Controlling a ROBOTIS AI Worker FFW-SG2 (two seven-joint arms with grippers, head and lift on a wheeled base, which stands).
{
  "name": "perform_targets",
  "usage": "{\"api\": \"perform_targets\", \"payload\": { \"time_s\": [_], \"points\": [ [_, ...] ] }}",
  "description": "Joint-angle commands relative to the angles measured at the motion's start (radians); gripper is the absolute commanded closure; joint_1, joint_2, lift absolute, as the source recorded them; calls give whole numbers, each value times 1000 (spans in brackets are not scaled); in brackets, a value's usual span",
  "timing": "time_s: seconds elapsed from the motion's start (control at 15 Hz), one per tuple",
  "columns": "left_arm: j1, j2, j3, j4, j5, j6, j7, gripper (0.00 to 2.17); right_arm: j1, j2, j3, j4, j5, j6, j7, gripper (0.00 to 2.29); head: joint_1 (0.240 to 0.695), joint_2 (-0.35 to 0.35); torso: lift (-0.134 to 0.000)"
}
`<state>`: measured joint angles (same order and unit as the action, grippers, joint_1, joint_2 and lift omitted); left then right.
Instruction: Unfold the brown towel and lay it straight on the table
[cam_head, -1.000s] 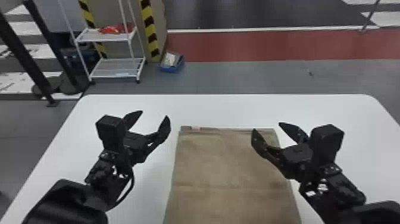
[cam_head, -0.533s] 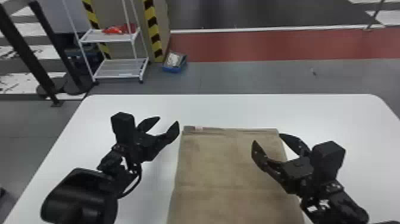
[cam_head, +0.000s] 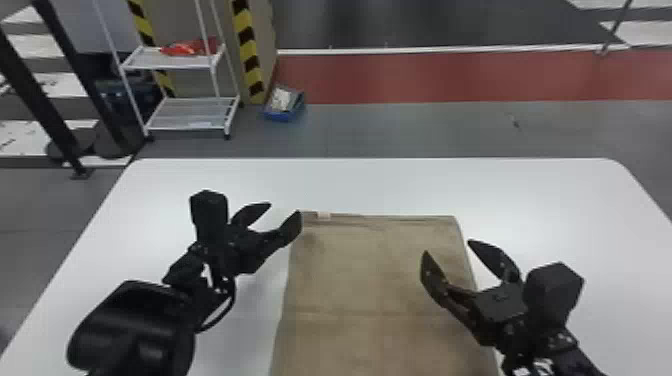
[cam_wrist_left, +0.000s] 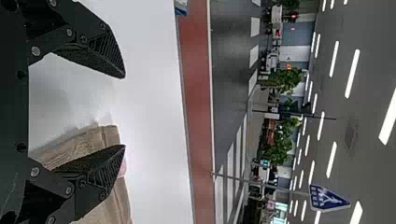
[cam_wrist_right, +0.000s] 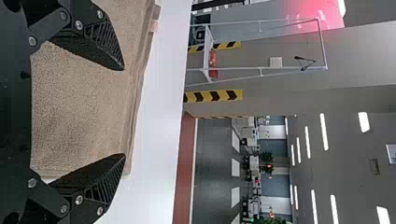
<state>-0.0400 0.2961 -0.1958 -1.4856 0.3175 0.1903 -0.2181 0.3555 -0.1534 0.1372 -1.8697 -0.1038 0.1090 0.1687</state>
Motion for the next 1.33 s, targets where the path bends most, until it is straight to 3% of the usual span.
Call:
{"api": "perform_targets", "payload": {
  "time_s": [0.0,0.33,0.47,1.0,1.07,1.13,1.27],
  "points": [
    [6,0,-1,-1,-3,24,-1,414,14,0,-11,-6,-2,-15,0,255,695,49,-125],
    [3,-6,-21,-1,2,36,-35,417,33,2,-22,-9,-4,-39,0,255,695,33,-125],
    [-1,-15,-40,11,-3,36,-38,660,34,0,-27,-9,-4,-42,0,255,695,23,-125],
    [-11,-23,-40,13,-8,33,-47,667,42,0,-48,-22,-8,-42,0,255,695,-15,-125],
    [-9,-22,-40,13,-9,30,-49,772,42,0,-51,-22,-8,-42,0,255,695,-16,-125],
    [-8,-18,-40,13,-9,33,-49,1021,42,0,-51,-23,-8,-42,0,255,695,-17,-125],
    [-3,-14,-39,10,-14,33,-55,1045,43,0,-54,-31,-8,-42,0,255,695,-20,-125]
  ]
}}
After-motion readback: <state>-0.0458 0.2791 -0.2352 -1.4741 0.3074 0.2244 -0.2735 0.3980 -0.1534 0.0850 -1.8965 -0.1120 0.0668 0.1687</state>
